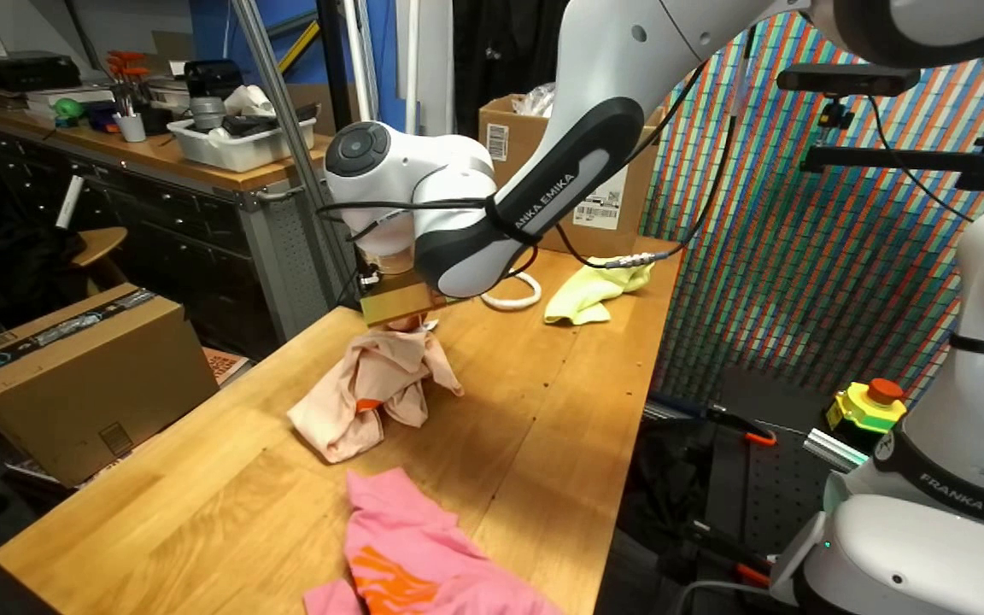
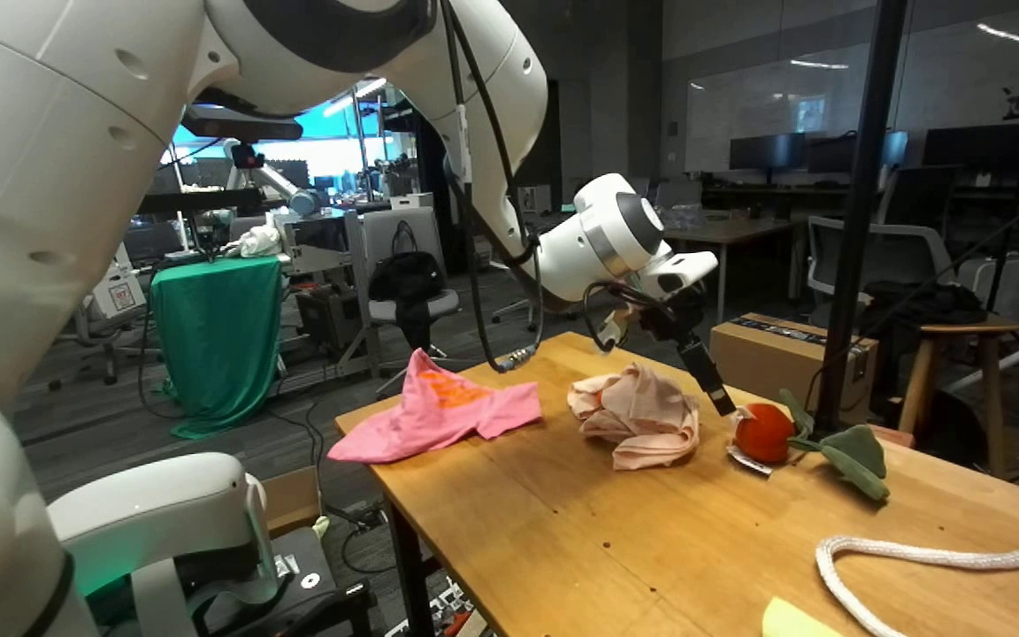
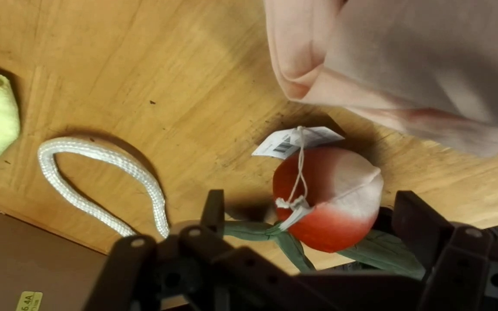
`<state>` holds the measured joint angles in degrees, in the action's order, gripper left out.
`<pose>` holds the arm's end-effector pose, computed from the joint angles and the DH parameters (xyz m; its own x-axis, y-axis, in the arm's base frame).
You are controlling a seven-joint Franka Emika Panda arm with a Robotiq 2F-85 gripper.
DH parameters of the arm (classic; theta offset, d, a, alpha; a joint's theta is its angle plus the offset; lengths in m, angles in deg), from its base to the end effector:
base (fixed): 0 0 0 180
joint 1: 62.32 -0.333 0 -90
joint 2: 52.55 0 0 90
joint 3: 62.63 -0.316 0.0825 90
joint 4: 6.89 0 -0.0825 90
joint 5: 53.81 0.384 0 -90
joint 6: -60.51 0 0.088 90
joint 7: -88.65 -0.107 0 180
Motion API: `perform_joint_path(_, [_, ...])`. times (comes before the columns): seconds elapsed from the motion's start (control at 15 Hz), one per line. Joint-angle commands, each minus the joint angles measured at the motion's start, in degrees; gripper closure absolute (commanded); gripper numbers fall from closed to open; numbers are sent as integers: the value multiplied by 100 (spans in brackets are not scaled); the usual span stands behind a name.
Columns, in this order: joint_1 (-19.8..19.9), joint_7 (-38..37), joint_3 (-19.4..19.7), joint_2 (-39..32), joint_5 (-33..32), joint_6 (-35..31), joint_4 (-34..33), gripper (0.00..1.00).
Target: Separate the things on the heap
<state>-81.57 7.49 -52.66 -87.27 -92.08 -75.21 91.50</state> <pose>0.6701 0.1146 0.2485 0.6687 -0.5429 0.5081 -0.7000 -0.6900 0.1841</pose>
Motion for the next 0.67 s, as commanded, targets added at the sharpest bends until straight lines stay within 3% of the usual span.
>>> perform_joint_path(0.0, [161, 258, -54, -187, -181, 19, -317, 0])
perform_joint_path(0.6, [547, 1268, -165, -617, -8, -248, -968, 0])
